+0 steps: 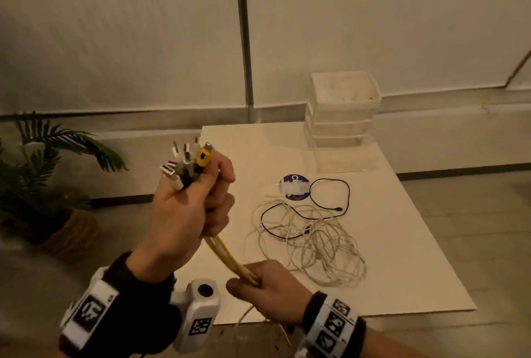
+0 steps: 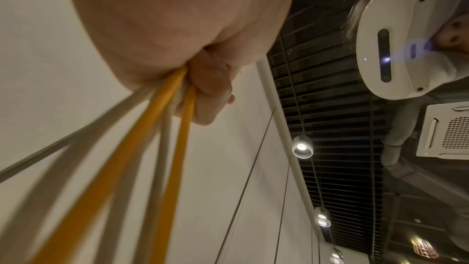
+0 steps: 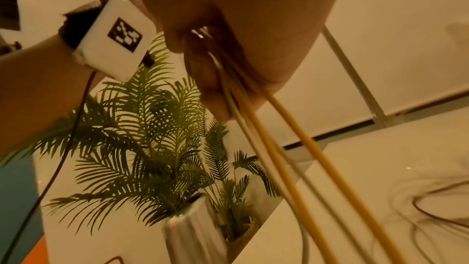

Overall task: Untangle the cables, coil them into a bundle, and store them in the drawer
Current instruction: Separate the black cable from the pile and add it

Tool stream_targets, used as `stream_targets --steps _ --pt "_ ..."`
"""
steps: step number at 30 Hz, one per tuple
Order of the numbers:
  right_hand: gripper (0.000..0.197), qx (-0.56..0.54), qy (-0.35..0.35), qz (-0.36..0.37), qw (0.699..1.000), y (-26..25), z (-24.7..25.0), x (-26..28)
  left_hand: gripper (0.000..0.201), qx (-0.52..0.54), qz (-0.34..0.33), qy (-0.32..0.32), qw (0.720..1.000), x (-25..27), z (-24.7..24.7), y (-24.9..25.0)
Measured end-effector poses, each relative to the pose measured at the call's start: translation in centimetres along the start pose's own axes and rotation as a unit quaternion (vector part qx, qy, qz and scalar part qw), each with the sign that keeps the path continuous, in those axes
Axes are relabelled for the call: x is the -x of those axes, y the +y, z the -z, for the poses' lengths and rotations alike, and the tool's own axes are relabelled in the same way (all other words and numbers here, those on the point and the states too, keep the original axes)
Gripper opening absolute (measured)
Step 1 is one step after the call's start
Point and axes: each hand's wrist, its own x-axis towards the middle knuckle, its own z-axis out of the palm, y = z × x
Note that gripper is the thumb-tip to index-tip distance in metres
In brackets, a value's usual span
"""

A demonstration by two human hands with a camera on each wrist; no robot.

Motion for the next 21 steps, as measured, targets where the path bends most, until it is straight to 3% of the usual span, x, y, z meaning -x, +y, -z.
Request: stream_targets --steps 3,5,8,9,10,12,14,17,21 --pt "0.055 -0.020 0.016 -0.001 1.000 0.8 -0.3 0.1 0.037 0.026 0.008 0.005 1.000 -0.1 0.1 -0.7" --pt "0.052 0.009 -0.022 -0.009 1.000 0.7 -0.4 -0.1 0.038 0.018 0.016 0.010 1.000 -0.4 -0.1 -1.3" --pt "0.016 -0.001 -0.084 0.003 0.997 1.4 1.2 -0.2 0.046 0.005 0.030 0.033 0.999 -1.0 -0.4 -1.8" --pt "0.021 -0.021 -0.094 0.004 0.995 2.0 2.3 0.0 0.047 -0.001 0.032 0.046 0.998 -1.2 -0.4 -2.0" --pt "0.039 -0.044 -0.096 0.006 0.994 3.0 3.6 0.1 0.045 -0.007 0.030 0.059 0.998 -1.5 -0.3 -2.1" --pt "0.059 -0.070 -0.051 -0.005 0.996 5.9 6.7 0.0 0.038 -0.016 0.030 0.085 0.996 -2.1 -0.2 -2.3" --pt "0.050 -0.045 0.030 -0.047 0.997 9.8 10.1 -1.3 0.035 -0.009 0.032 0.107 0.994 -2.8 -0.1 -2.6" --pt "0.026 0.086 0.121 -0.142 0.979 16.4 16.1 -4.8 0.038 -0.038 0.045 0.118 0.991 -3.8 -0.6 -3.5" --pt "0.028 0.242 0.143 -0.250 0.927 24.6 22.3 -8.7 0.030 -0.130 0.065 0.151 0.978 -5.4 -1.8 -4.3"
